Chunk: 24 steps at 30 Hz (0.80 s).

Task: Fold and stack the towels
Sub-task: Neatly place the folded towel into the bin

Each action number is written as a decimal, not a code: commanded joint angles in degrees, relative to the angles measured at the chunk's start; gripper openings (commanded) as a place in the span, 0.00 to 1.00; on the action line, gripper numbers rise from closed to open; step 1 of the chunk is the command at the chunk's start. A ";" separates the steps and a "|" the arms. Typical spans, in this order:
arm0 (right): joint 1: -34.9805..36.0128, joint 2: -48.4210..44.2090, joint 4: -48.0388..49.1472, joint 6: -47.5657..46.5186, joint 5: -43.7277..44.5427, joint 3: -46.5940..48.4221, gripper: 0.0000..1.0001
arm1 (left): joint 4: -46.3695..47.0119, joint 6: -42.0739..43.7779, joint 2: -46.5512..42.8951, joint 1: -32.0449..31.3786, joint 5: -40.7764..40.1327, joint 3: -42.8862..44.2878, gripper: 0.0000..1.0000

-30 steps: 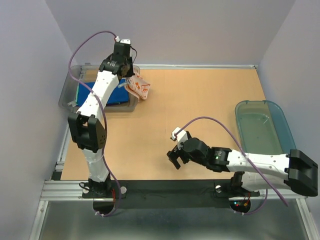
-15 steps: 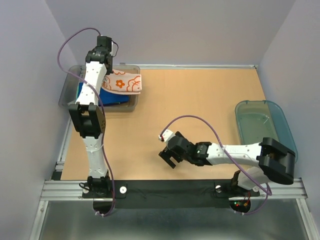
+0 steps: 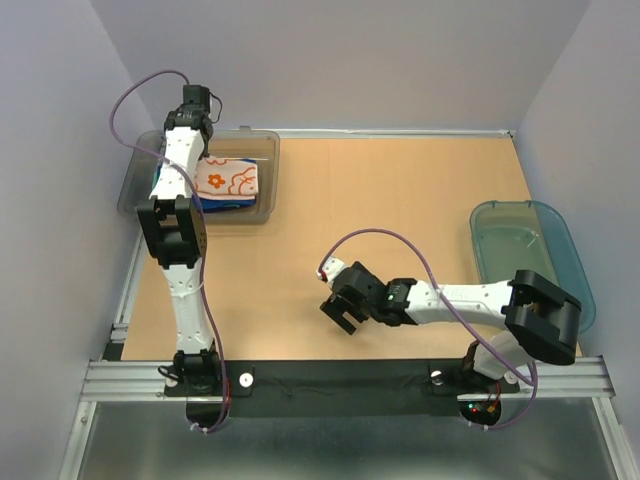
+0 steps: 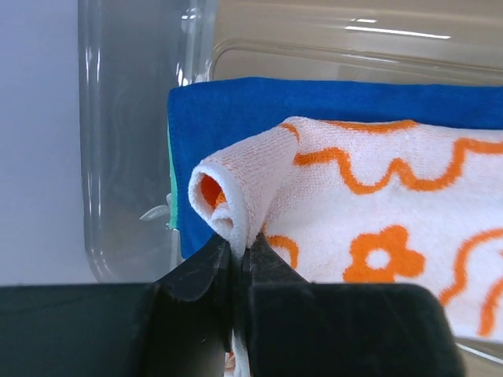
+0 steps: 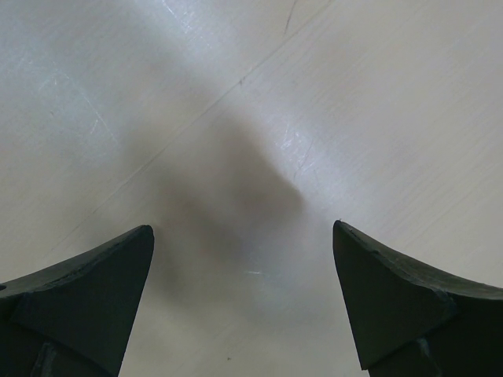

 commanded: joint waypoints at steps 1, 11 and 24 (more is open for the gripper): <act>-0.24 0.50 -0.70 -0.18 0.00 3.35 1.00 | 1.37 0.29 3.50 1.38 -7.28 0.19 0.04; -0.85 1.20 -1.93 2.01 2.81 4.39 1.00 | 3.83 -1.82 6.41 1.99 -12.74 -0.69 0.84; -23.95 -3.70 -5.98 14.22 12.12 10.02 1.00 | 10.25 -15.35 -21.08 3.40 -5.20 -13.41 0.97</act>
